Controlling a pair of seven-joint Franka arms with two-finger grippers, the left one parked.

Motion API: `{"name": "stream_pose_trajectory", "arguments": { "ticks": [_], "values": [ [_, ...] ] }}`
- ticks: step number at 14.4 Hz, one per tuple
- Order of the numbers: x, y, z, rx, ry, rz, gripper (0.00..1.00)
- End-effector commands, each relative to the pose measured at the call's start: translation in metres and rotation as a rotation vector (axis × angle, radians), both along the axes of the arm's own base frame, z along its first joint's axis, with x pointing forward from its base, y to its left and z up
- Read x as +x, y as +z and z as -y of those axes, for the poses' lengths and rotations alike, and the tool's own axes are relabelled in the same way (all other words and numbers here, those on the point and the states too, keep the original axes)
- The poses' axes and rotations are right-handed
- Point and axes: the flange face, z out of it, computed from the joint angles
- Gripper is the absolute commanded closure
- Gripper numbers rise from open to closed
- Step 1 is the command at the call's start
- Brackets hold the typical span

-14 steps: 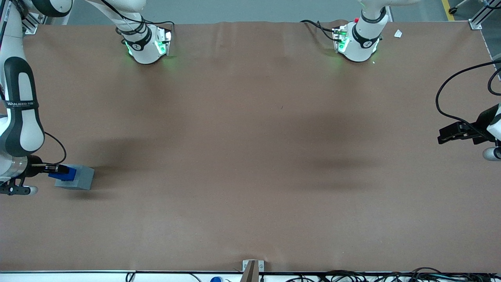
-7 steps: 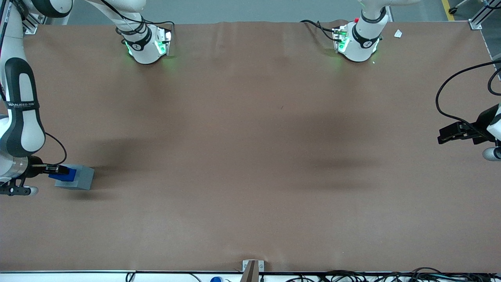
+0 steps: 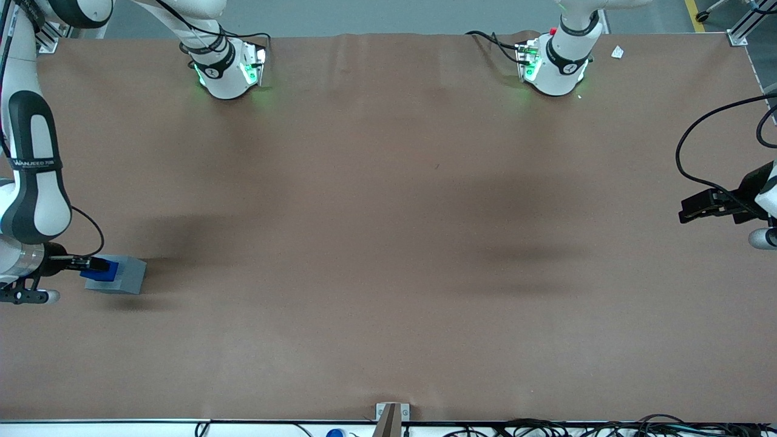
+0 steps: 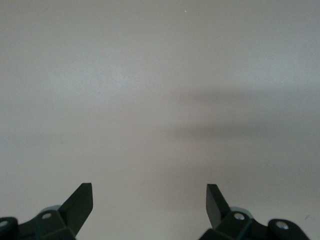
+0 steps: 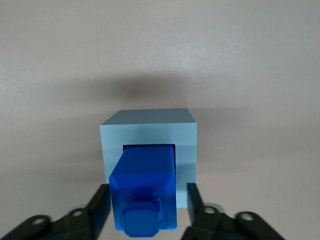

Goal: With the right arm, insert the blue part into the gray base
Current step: 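Lower the blue cube into the gray base's hole with the right gripper, then open the right gripper to release the blue cube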

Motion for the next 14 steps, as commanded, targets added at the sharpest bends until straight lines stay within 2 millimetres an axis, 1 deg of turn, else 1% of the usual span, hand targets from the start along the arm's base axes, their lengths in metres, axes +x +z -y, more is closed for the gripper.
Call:
{"name": "stream_pose_trajectory", "arguments": {
  "ticks": [1, 2, 4, 6, 7, 8, 10, 13, 14],
  "values": [
    [0.004, 0.000, 0.001, -0.005, 0.014, 0.006, 0.00],
    [0.004, 0.001, 0.000, -0.004, 0.012, 0.007, 0.00],
    [0.010, 0.021, -0.007, 0.000, 0.018, 0.018, 0.00],
    [0.007, 0.038, -0.006, 0.020, 0.013, -0.017, 0.00],
    [0.008, 0.054, -0.009, 0.027, 0.014, -0.018, 0.00],
    [0.008, 0.074, -0.013, 0.024, 0.016, -0.009, 0.00],
    [0.005, 0.113, -0.027, 0.019, 0.027, 0.010, 0.00],
    [-0.009, 0.169, -0.047, 0.021, 0.048, 0.017, 0.00],
    [-0.014, 0.189, -0.062, 0.024, 0.060, 0.015, 0.00]
  ]
}}
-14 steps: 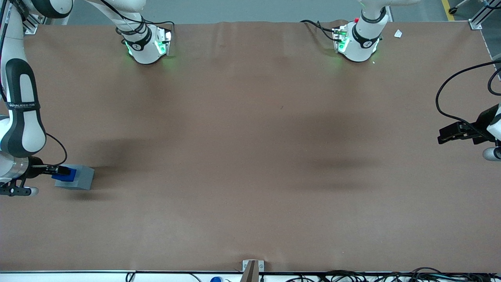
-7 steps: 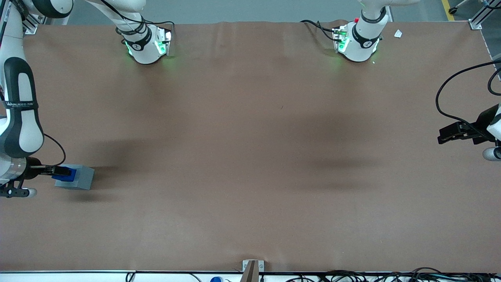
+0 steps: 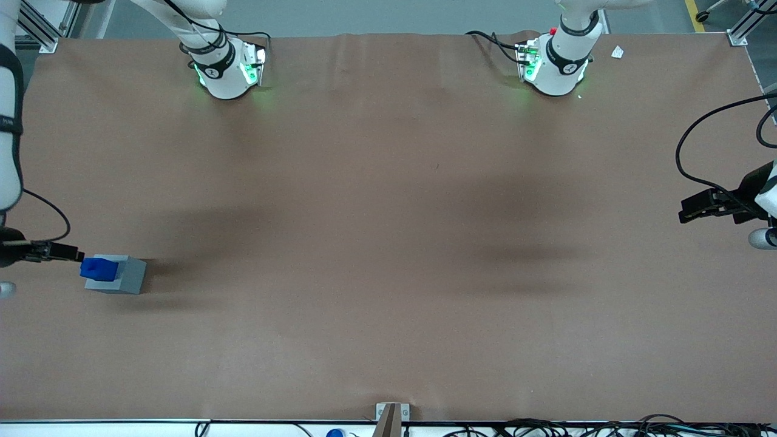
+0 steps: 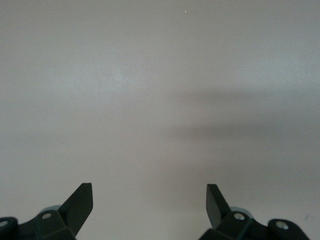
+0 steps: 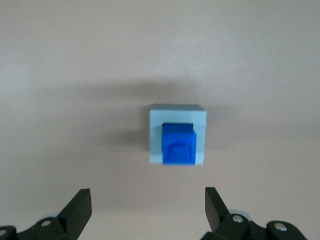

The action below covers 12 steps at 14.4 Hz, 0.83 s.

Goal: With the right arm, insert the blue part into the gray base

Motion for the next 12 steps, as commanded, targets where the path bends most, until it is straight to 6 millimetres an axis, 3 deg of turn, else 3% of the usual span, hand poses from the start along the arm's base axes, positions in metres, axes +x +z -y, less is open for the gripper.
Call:
{"name": "stream_pose_trajectory", "arguments": {
  "ticks": [1, 6, 12],
  "values": [
    [-0.018, 0.052, -0.037, 0.006, 0.004, 0.009, 0.00],
    [-0.054, 0.122, -0.069, 0.053, -0.057, 0.007, 0.00],
    [-0.084, 0.165, -0.110, 0.040, -0.157, 0.002, 0.00]
  ]
}}
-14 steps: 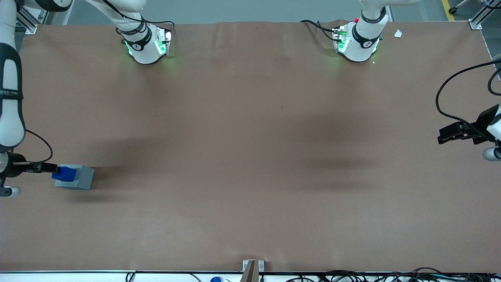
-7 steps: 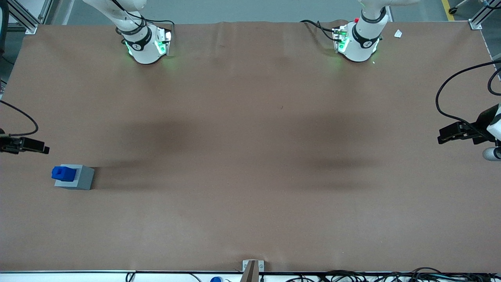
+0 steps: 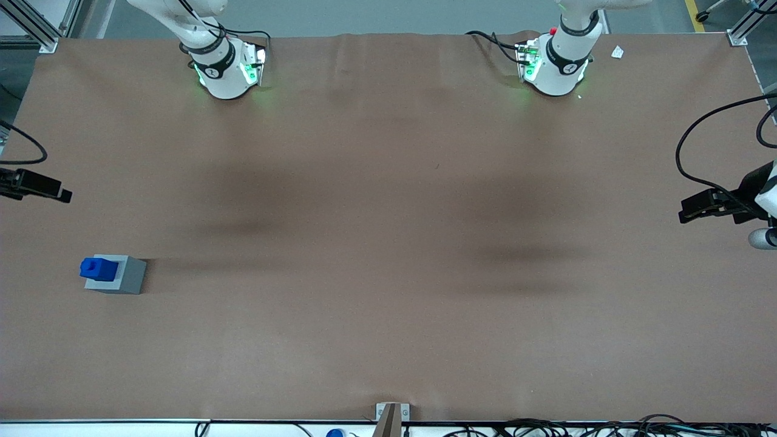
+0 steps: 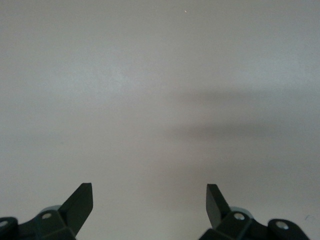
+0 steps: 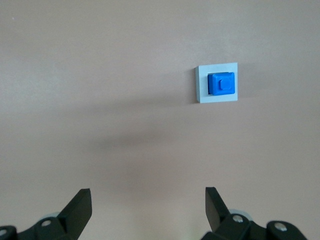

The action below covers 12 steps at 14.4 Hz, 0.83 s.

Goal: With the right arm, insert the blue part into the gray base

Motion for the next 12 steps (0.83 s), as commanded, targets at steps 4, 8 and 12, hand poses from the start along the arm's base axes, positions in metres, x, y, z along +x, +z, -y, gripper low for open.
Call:
{"name": "stream_pose_trajectory", "arguments": {
  "ticks": [4, 8, 12],
  "values": [
    [-0.033, 0.017, -0.027, 0.002, -0.046, 0.006, 0.00],
    [-0.058, 0.016, -0.028, 0.002, -0.051, 0.018, 0.00],
    [-0.081, 0.017, -0.027, 0.002, -0.058, 0.044, 0.00]
  ]
}}
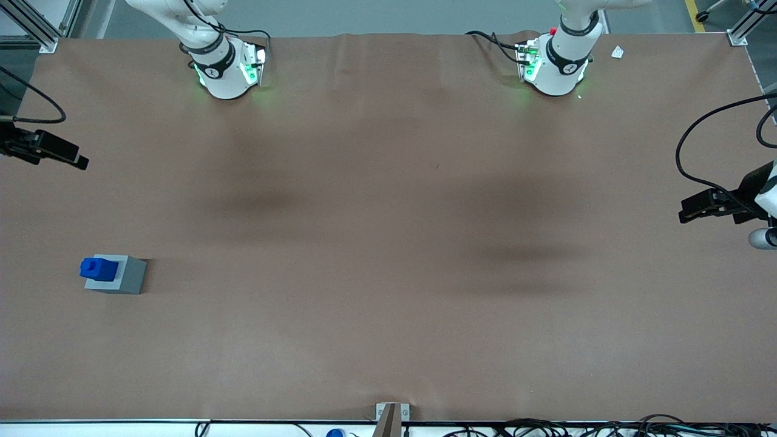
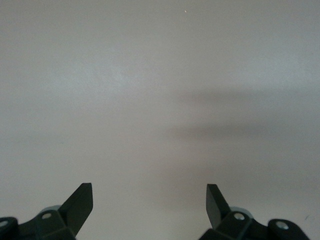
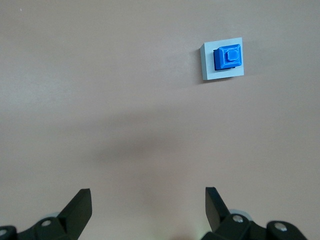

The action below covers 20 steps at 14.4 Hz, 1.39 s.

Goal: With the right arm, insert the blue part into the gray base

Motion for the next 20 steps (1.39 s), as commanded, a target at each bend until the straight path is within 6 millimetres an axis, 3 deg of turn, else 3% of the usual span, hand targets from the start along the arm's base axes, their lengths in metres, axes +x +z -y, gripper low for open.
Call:
{"name": "stream_pose_trajectory", "arguments": {
  "ticks": [1, 3, 11, 20],
  "values": [
    [-0.025, 0.001, -0.002, 0.006, -0.019, 0.020, 0.00],
    [-0.027, 0.003, -0.007, 0.006, -0.009, 0.022, 0.00],
    [-0.033, 0.022, -0.065, -0.009, 0.082, 0.065, 0.00],
    [-0.030, 0.029, -0.059, -0.028, 0.077, 0.078, 0.00]
  ]
}}
